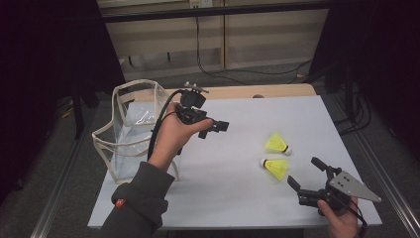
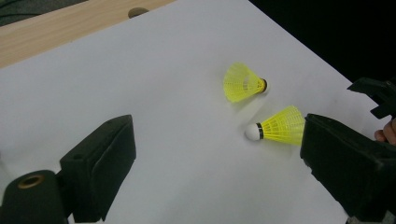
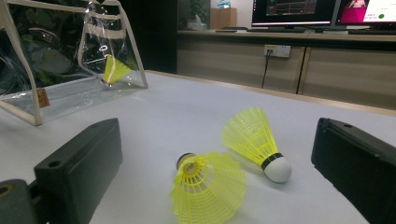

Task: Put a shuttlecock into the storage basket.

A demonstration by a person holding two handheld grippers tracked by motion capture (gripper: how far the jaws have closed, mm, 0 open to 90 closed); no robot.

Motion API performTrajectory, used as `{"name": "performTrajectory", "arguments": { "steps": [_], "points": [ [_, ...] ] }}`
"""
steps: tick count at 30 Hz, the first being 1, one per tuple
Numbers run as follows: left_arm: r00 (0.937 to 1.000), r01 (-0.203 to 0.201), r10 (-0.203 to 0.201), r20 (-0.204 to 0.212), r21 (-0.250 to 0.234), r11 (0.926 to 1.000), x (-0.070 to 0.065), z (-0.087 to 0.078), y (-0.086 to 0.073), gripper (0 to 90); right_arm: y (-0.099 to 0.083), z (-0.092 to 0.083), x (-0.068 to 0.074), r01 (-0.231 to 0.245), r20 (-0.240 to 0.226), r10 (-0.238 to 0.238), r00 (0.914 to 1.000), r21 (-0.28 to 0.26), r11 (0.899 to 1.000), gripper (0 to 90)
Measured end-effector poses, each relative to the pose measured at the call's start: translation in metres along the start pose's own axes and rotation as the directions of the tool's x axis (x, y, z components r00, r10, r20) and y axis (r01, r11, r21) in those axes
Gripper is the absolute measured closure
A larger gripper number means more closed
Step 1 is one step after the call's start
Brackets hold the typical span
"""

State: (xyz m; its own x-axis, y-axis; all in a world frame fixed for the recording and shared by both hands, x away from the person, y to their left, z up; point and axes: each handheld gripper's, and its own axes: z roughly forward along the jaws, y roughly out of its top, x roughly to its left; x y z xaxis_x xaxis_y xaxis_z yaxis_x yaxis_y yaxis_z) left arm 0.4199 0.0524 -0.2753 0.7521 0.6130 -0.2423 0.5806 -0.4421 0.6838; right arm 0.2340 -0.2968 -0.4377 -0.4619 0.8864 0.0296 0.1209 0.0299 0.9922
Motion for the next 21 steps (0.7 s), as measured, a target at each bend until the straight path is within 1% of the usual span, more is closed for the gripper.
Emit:
{"name": "performTrajectory", "arguments": {
  "steps": [1, 6, 7, 8, 13, 17, 21],
  "points": [
    [0.9999, -0.01, 0.01, 0.005, 0.007, 0.9999, 0.0, 0.001, 0.0, 10.3, 0.0, 0.0, 0.0, -0.001, 0.0, 0.001, 1.0, -0.001, 1.0, 1.8],
    [0.9999, -0.009, 0.009, 0.009, 0.004, 0.9999, -0.003, 0.007, -0.002, 9.7, 0.0, 0.0, 0.0, 0.001, -0.001, -0.001, 1.0, 0.0, 1.0, 1.8],
    [0.9997, -0.015, 0.015, 0.017, 0.008, 0.9999, -0.003, 0.007, -0.003, 9.6, 0.0, 0.0, 0.0, 0.004, -0.001, -0.004, 1.0, 0.001, 1.0, 1.8],
    [0.9998, -0.012, 0.012, 0.019, 0.004, 0.9999, -0.004, 0.009, -0.003, 9.6, 0.0, 0.0, 0.0, 0.004, -0.001, -0.004, 1.0, 0.001, 1.0, 1.8],
    [0.9993, -0.024, 0.024, 0.028, 0.009, 0.9997, -0.006, 0.013, -0.004, 9.4, -0.001, -0.001, 0.0, 0.0, 0.0, 0.0, 1.0, 0.005, 1.0, 1.8],
    [0.9991, -0.026, 0.025, 0.033, 0.009, 0.9996, -0.006, 0.016, -0.006, 9.2, -0.001, -0.001, 0.0, -0.001, 0.001, 0.001, 1.0, 0.006, 1.0, 1.8],
    [0.9992, -0.018, 0.017, 0.035, 0.007, 0.9998, -0.006, 0.02, -0.008, 9.1, -0.002, -0.001, 0.0, -0.002, -0.002, 0.002, 1.0, 0.006, 1.0, 1.8]
  ]
}}
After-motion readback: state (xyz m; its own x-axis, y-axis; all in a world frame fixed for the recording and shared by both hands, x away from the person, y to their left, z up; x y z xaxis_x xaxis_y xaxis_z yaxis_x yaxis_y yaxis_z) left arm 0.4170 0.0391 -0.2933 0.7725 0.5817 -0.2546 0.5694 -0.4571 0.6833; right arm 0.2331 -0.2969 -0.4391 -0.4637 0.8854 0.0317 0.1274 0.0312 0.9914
